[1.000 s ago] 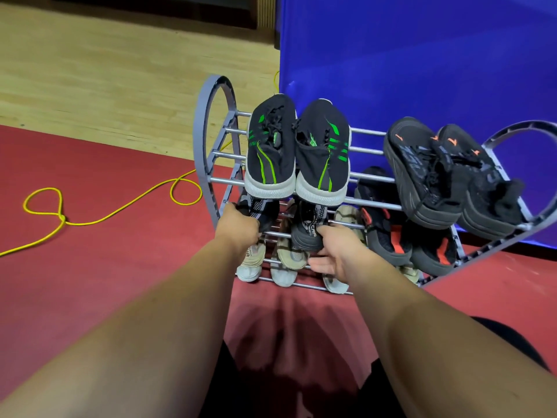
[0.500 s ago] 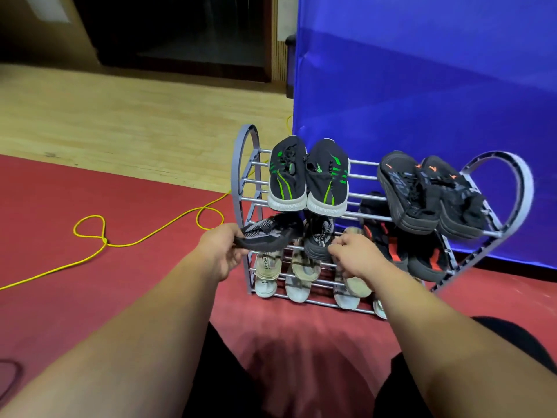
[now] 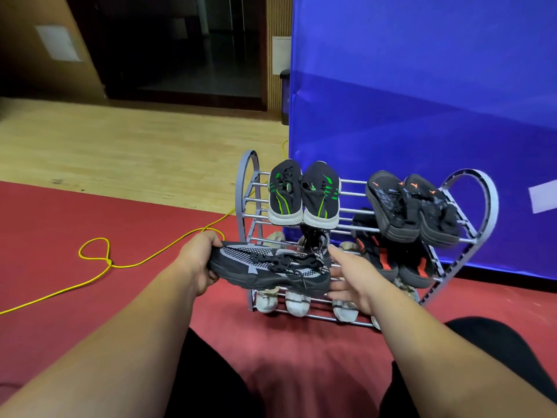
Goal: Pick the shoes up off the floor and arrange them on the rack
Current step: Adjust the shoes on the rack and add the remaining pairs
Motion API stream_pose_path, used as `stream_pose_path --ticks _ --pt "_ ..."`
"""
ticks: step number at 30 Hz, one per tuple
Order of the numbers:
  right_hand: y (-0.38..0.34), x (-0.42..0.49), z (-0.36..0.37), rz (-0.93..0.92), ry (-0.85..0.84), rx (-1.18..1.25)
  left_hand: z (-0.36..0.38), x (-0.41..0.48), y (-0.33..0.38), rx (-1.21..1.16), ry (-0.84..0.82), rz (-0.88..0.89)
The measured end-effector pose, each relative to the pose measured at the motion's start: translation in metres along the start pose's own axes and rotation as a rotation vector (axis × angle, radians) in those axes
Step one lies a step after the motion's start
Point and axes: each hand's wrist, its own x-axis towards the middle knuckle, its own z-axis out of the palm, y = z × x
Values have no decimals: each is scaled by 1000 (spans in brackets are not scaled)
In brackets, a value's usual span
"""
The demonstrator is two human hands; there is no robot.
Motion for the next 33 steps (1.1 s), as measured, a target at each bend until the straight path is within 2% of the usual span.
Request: stream_pose_path --ticks 3,8,16,22,28,33 --pt "-4 -8 0 58 -94 147 6 -4 1 3 -41 -23" --pt "-5 -9 -5 80 -222 184 16 -8 1 4 -91 -49" --pt "5 4 -17 74 -118 239 27 5 -5 52 -169 -138" --pt "10 25 -17 55 22 395 38 19 -14 237 -149 -141" --pt "12 45 8 44 -36 462 60 23 -18 356 -367 -213" --pt "15 69 39 27 -48 505 79 32 -21 362 -457 -222"
